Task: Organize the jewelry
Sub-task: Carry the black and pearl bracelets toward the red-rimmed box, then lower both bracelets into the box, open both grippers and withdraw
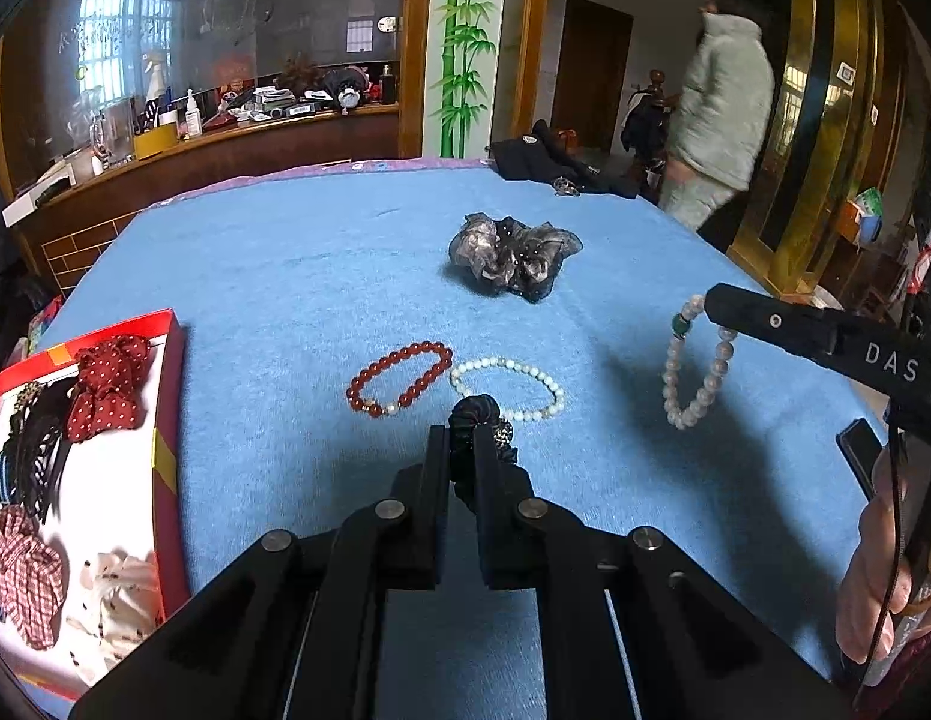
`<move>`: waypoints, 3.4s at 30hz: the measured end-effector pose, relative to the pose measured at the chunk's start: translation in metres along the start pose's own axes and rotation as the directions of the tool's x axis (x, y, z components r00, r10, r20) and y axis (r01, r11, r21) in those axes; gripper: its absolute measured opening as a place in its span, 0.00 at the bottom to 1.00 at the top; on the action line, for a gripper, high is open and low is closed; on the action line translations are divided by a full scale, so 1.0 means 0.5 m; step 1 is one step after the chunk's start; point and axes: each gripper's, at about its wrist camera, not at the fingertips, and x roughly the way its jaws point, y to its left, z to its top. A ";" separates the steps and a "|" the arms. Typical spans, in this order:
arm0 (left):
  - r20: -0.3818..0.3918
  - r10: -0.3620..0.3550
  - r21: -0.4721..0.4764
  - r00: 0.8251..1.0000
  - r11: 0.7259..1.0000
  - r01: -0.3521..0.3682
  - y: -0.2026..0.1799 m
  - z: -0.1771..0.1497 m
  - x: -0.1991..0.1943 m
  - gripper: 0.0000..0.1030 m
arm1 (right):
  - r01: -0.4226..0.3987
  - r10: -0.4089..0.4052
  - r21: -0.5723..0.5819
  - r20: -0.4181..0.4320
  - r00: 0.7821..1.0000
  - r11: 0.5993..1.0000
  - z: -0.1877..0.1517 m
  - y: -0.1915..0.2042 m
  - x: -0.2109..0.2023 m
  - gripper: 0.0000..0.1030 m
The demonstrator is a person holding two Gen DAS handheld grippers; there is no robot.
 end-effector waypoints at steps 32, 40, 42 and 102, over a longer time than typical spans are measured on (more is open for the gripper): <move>0.068 0.092 -0.023 0.993 0.996 -0.090 0.062 -0.035 -0.130 0.07 | -0.121 0.119 -0.092 -0.029 0.992 0.988 -0.043 0.137 -0.047 0.09; 0.097 0.098 -0.053 0.990 0.994 -0.093 0.095 -0.040 -0.171 0.07 | -0.144 0.142 -0.137 -0.031 0.989 0.980 -0.047 0.191 -0.060 0.09; 0.103 0.097 -0.063 0.990 0.994 -0.091 0.104 -0.043 -0.182 0.07 | -0.153 0.150 -0.147 -0.036 0.988 0.977 -0.049 0.206 -0.061 0.09; 0.063 0.340 -0.432 0.938 0.857 -0.281 0.541 -0.209 -0.349 0.07 | -0.456 0.335 -0.342 -0.357 0.872 0.822 -0.180 0.680 0.123 0.10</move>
